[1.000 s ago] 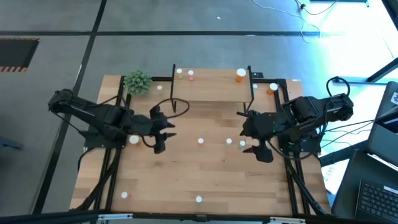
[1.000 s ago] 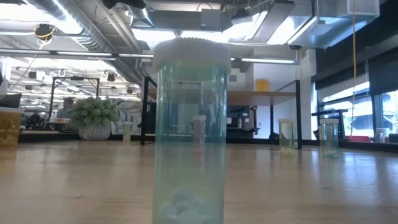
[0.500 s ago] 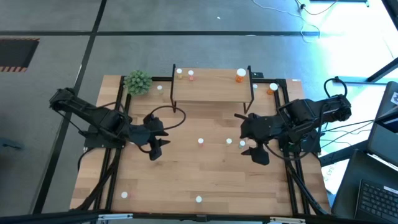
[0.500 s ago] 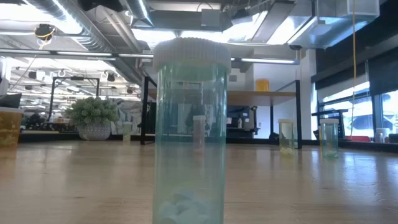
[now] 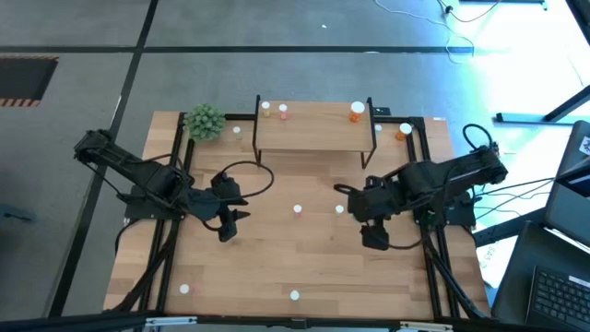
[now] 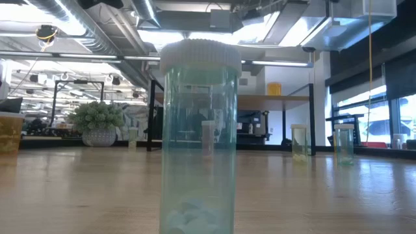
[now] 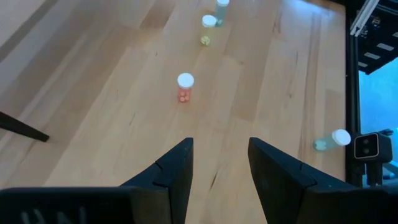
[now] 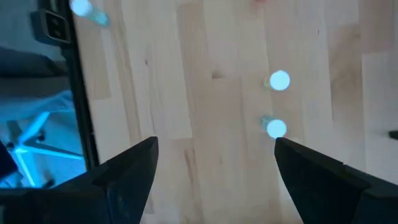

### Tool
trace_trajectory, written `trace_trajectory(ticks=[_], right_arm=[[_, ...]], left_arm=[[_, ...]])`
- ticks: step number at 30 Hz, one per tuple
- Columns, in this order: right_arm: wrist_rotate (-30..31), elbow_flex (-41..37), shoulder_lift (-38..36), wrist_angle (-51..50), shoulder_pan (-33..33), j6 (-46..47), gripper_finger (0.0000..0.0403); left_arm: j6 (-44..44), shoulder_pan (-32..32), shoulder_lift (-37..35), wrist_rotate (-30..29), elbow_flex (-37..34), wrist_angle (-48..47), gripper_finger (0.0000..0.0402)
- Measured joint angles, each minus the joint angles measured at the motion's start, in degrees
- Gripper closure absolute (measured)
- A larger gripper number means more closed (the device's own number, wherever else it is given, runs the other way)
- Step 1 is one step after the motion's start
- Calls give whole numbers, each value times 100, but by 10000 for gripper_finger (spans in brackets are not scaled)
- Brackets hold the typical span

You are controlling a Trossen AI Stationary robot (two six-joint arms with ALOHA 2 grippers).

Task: Pick and place medicine bottles onto shelf by color
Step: Put the middle blue pill bottle on the shelf

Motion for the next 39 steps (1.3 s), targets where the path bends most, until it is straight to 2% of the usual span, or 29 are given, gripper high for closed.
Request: trace_trajectory(ticks=[7,11,17,24,27,34,39], right_arm=[[21,-221,258,-247,-141,-175,79],[37,-899,-137,-130,-340,-46,79],[31,-1925,-959,676,-543,-2,79],[4,-2724,-1248,983,-638,30,79],[-5,-3093,-1205,1119,-693,-355,79],[-14,-3921,-1194,2287,-1047,-988,79],[-49,-4216,-1192,2330,-1228,-1213,79]], left_arm=[[46,0,0,-4,0,-1,253],[48,0,0,-5,0,1,253],[49,0,0,-5,0,1,253],[4,9,0,-23,0,15,253],[7,9,0,-42,0,42,253],[4,9,0,-54,0,89,253],[0,9,0,-126,0,88,253]])
